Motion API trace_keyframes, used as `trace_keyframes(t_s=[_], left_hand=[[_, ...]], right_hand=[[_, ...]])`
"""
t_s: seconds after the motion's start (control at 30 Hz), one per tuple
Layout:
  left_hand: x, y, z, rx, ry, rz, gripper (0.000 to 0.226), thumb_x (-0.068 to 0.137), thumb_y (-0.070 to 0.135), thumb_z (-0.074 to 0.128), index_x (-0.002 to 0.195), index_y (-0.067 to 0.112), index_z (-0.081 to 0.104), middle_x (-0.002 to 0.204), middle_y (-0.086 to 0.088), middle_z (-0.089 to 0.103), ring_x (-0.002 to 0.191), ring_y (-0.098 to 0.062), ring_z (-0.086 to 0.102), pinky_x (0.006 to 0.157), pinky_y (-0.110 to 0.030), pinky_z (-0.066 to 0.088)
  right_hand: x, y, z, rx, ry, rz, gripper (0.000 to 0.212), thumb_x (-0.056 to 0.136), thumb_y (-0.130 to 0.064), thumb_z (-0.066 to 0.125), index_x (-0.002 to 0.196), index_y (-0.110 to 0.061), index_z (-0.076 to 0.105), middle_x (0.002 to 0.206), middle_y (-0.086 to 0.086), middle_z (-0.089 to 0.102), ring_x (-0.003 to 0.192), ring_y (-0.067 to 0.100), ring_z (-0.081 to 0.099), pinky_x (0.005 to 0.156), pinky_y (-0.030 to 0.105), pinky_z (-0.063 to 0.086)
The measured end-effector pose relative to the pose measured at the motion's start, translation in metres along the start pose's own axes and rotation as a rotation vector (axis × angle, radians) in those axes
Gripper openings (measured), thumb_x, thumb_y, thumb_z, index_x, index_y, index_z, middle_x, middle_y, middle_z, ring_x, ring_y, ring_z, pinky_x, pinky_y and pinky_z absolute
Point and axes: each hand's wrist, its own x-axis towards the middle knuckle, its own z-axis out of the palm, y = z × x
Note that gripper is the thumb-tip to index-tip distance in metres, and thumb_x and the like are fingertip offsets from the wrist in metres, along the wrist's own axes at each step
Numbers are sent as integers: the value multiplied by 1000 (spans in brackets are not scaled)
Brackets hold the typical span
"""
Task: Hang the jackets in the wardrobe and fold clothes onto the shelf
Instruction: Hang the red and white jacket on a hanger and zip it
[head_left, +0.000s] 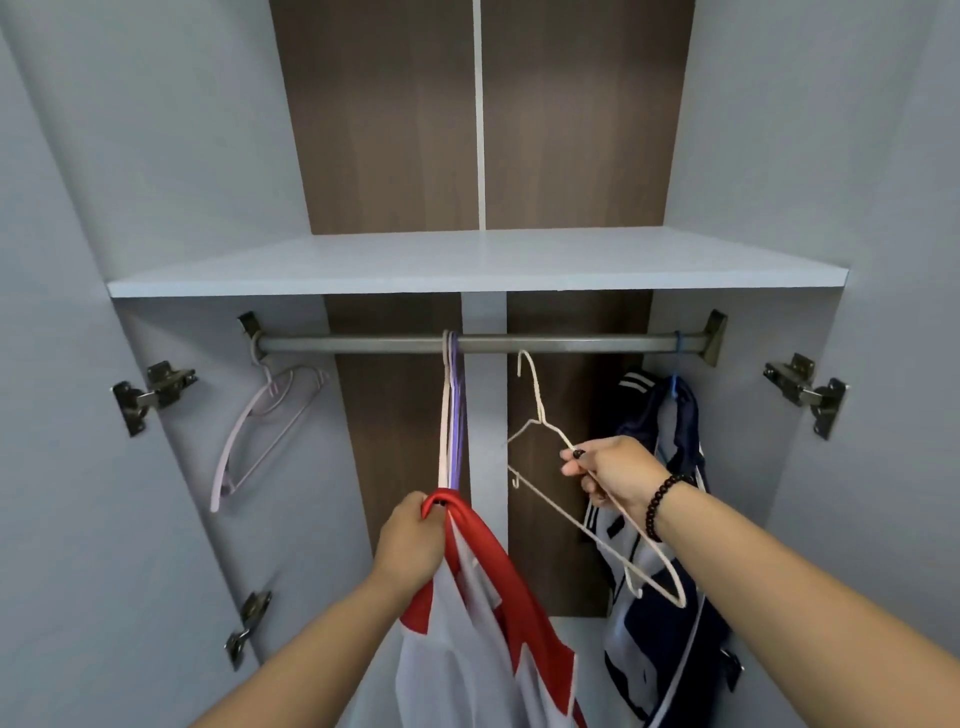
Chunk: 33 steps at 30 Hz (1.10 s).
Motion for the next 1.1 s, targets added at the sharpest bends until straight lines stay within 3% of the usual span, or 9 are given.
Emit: trace_keyframes(t_s=[0.2, 0.3, 0.4, 0.5, 0.57, 0.73, 0.83, 0.97, 1.1], left_hand=[[-9, -4, -15, 170, -51, -1, 37, 95, 21, 54, 58, 17, 52, 58, -1, 54, 56, -16, 54, 52, -24, 39], [-26, -9, -40, 277, -88, -2, 32, 91, 32, 62, 64, 13, 65, 63, -3, 63, 62, -18, 63, 57, -23, 50], [-50, -22, -78, 279, -34, -16, 33, 82, 39, 70, 63, 13, 71, 60, -1, 67, 59, -16, 65, 54, -23, 52], [-74, -41, -122, 181, 70, -83, 37, 78, 38, 73, 50, 15, 65, 48, 2, 62, 51, -15, 63, 46, -20, 45], [-87, -50, -152, 124, 140, -124, 37, 79, 36, 73, 51, 14, 64, 51, -2, 64, 54, -19, 63, 52, -26, 52], [-115, -67, -218, 92, 196, -154, 31, 84, 37, 70, 61, 17, 67, 61, -4, 66, 56, -15, 61, 46, -21, 42], [-131, -74, -246, 56, 198, -159, 24, 84, 37, 71, 69, 19, 70, 68, -3, 69, 62, -18, 66, 50, -21, 46], [-144, -75, -273, -1, 224, -174, 22, 80, 31, 73, 67, 12, 72, 71, -7, 71, 68, -23, 67, 65, -32, 55], [-160, -77, -292, -77, 290, -190, 22, 81, 26, 72, 67, 9, 67, 65, -10, 62, 60, -24, 56, 61, -30, 48]], right_hand=[[-64, 15, -11, -490, -54, -121, 29, 93, 8, 33, 81, -8, 56, 67, 4, 49, 51, 13, 44, 41, 16, 35], [-99, 14, -11, -727, 28, -253, 26, 95, 0, 38, 80, -14, 55, 70, -3, 48, 58, 5, 43, 43, 8, 35], [-136, 15, -2, -798, 93, -353, 27, 96, -16, 47, 69, -16, 54, 65, -5, 50, 57, 5, 45, 46, 12, 34], [-171, 16, 12, -843, 170, -428, 38, 93, -37, 50, 60, -17, 50, 53, -3, 52, 53, 13, 51, 51, 27, 39], [-194, 16, 20, -838, 215, -482, 46, 93, -42, 48, 54, -18, 42, 46, -5, 47, 49, 14, 48, 48, 28, 34], [-245, 10, 35, -859, 249, -592, 51, 92, -47, 43, 52, -17, 39, 42, -5, 43, 45, 16, 46, 47, 28, 33], [-269, 8, 49, -848, 233, -649, 50, 91, -48, 43, 53, -16, 40, 43, -3, 44, 46, 17, 46, 47, 31, 38], [-292, 5, 66, -928, 235, -713, 49, 92, -50, 42, 59, -15, 48, 49, 1, 51, 47, 19, 49, 47, 31, 40], [-307, -7, 65, -919, 213, -792, 45, 93, -46, 46, 57, -18, 49, 47, -3, 48, 43, 14, 44, 44, 24, 33]])
